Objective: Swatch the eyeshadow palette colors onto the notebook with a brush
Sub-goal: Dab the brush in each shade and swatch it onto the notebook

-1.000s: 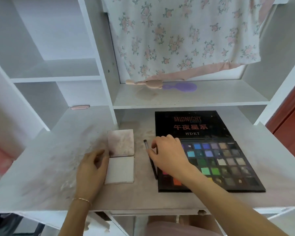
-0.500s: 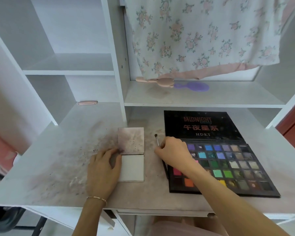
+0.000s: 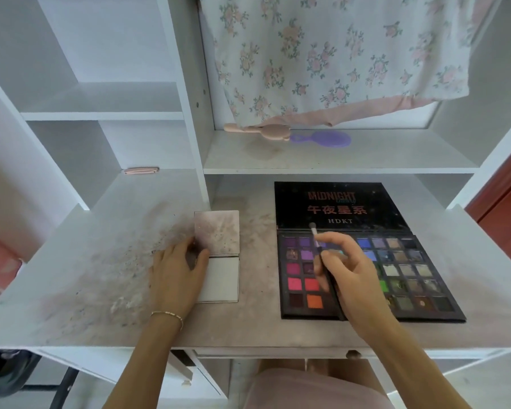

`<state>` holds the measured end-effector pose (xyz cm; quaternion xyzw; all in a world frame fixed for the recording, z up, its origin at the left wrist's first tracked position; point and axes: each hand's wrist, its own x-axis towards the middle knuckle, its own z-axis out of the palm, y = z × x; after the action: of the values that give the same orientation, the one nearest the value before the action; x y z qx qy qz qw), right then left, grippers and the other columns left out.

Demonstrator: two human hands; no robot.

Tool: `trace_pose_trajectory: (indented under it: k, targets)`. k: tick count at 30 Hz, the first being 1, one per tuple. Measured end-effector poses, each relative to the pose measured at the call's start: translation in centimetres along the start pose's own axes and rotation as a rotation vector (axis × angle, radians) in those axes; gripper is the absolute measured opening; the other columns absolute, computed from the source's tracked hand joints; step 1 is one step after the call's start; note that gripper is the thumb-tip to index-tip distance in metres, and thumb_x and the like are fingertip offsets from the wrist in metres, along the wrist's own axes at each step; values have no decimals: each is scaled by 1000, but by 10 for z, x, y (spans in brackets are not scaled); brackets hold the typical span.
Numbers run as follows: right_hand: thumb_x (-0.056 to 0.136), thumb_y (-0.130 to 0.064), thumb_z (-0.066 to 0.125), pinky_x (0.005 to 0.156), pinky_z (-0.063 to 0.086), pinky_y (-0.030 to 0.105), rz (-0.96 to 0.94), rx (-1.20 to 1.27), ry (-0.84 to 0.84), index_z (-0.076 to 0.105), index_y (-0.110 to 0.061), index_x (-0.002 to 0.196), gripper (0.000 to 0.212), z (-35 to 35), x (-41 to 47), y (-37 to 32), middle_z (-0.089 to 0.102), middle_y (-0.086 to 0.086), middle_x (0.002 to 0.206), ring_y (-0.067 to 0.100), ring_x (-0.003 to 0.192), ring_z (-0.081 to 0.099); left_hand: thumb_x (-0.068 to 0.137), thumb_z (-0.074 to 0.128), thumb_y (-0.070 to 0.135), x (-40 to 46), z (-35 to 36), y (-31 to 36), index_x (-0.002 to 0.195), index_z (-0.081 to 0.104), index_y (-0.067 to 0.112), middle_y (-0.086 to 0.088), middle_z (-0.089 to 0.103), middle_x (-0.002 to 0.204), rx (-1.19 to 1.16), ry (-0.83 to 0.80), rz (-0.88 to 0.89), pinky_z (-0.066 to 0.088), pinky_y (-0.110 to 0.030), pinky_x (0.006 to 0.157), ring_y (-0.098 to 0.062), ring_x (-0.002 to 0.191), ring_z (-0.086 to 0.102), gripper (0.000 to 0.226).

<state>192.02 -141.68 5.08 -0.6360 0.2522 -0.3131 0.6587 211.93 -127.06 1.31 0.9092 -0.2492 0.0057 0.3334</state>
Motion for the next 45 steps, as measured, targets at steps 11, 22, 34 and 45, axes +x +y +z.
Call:
trace_pose_trajectory:
  k: [11, 22, 34, 45]
  targets:
    - [83, -11, 50, 56, 50, 15, -245, -50, 121, 53, -11, 92, 9, -35, -19, 9, 68, -1, 71, 7, 55, 57, 80, 68, 23, -5, 17, 32, 76, 54, 24, 15, 55, 69, -236, -6, 7, 33, -16, 55, -5, 67, 53, 15]
    - [91, 4, 42, 43, 43, 13, -267, -129, 325, 50, -18, 82, 25, -72, -6, 16, 61, -2, 56, 7, 44, 51, 78, 70, 25, -12, 35, 54, 76, 57, 23, 16, 56, 68, -246, -28, -5, 31, -8, 54, 3, 65, 50, 13]
    - [97, -17, 33, 56, 46, 15, -188, -140, 106, 59, -11, 79, 32, -28, 37, 9, 62, -1, 53, 8, 54, 58, 84, 63, 16, -14, 32, 49, 86, 65, 19, 13, 61, 75, -279, -60, 58, 36, -11, 61, 2, 71, 54, 4]
    - [93, -9, 42, 55, 45, 24, -107, -353, 10, 46, -20, 79, 18, -13, 68, 29, 62, -6, 49, 13, 52, 57, 83, 63, 17, -15, 34, 48, 76, 63, 23, 14, 61, 69, -270, -32, 67, 37, -14, 59, -1, 66, 55, 9]
